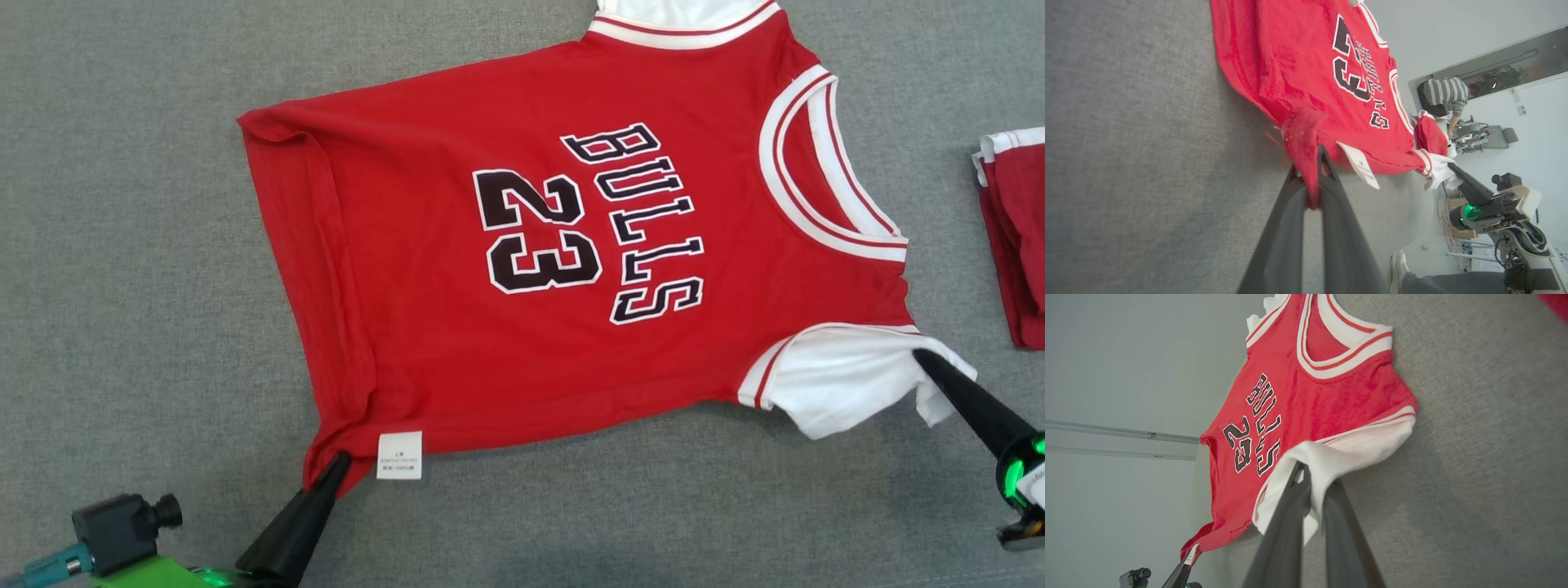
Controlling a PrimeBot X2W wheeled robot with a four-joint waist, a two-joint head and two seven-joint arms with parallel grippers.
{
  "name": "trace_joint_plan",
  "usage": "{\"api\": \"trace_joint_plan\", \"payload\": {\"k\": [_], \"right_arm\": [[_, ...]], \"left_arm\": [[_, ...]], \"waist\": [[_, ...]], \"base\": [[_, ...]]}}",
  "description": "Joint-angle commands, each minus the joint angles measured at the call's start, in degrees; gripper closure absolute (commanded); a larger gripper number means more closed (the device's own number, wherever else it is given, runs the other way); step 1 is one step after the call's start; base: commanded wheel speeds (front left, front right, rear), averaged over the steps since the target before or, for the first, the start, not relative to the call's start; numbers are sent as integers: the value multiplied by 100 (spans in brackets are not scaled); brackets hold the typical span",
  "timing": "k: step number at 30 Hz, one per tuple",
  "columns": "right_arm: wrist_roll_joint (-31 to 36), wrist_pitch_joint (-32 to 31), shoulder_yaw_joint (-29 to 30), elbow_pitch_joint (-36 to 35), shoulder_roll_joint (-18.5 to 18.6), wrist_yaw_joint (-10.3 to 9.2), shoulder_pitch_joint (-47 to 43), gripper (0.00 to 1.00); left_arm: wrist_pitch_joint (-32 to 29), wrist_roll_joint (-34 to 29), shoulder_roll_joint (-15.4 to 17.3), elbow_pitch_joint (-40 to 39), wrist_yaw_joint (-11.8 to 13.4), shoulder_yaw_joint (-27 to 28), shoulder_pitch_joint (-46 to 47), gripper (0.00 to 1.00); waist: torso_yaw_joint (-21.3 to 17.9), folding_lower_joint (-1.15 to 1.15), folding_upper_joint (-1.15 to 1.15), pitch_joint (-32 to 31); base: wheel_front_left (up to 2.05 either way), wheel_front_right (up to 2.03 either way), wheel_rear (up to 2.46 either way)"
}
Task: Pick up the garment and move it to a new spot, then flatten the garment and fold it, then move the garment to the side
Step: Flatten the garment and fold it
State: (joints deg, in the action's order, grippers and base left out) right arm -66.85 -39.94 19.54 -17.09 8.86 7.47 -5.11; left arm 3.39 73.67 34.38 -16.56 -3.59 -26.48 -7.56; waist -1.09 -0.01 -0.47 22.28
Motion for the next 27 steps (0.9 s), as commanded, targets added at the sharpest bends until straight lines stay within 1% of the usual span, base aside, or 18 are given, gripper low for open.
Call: {"api": "trace_joint_plan", "payload": {"k": [1, 4, 5, 9, 13, 17, 23, 24, 25, 26, 27], "right_arm": [[86, -43, -12, 19, 83, 4, 161, 100], [253, -181, -101, 209, 194, 4, 666, 100], [313, -214, -116, 283, 228, 4, 864, 100], [604, -250, -180, 650, 274, 4, 1672, 100], [922, -260, -282, 1016, 229, 4, 2367, 100], [1190, -311, -357, 1325, 219, 3, 2860, 100], [1503, -179, -399, 1600, 170, 4, 3235, 100], [1567, -151, -387, 1636, 163, 4, 3260, 93], [1647, -113, -383, 1660, 162, 4, 3276, 69], [1695, -93, -397, 1680, 159, 4, 3290, 52], [1740, -66, -424, 1693, 166, 4, 3294, 0]], "left_arm": [[-107, 187, 58, -151, 57, 42, -35, 100], [-608, 753, 405, -632, 304, 270, 89, 100], [-737, 892, 455, -720, 406, 341, 178, 100], [-1067, 1339, 530, -868, 802, 573, 589, 100], [-1239, 1387, 469, -640, 1075, 643, 1157, 100], [-1324, 1254, 275, -200, 1200, 521, 1752, 100], [-1401, 891, 40, 447, 1170, 216, 2391, 100], [-1422, 865, 2, 526, 1171, 173, 2444, 100], [-1426, 836, -29, 593, 1166, 139, 2486, 100], [-1436, 801, -50, 669, 1165, 109, 2534, 100], [-1424, 761, -63, 731, 1174, 91, 2570, 100]], "waist": [[-2, 1, 47, 40], [27, 1, 47, 127], [33, 1, 47, 162], [35, 1, 47, 355], [84, 1, 47, 557], [156, 1, 47, 696], [221, 1, 47, 781], [225, 1, 47, 782], [224, 1, 47, 782], [225, 1, 47, 780], [226, 1, 47, 776]], "base": [[0, 0, 0], [0, 0, 0], [0, 0, 0], [0, 0, 0], [0, 0, 0], [0, 0, 0], [0, 0, 0], [0, 0, 0], [0, 0, 0], [0, 0, 0], [0, 0, 0]]}}
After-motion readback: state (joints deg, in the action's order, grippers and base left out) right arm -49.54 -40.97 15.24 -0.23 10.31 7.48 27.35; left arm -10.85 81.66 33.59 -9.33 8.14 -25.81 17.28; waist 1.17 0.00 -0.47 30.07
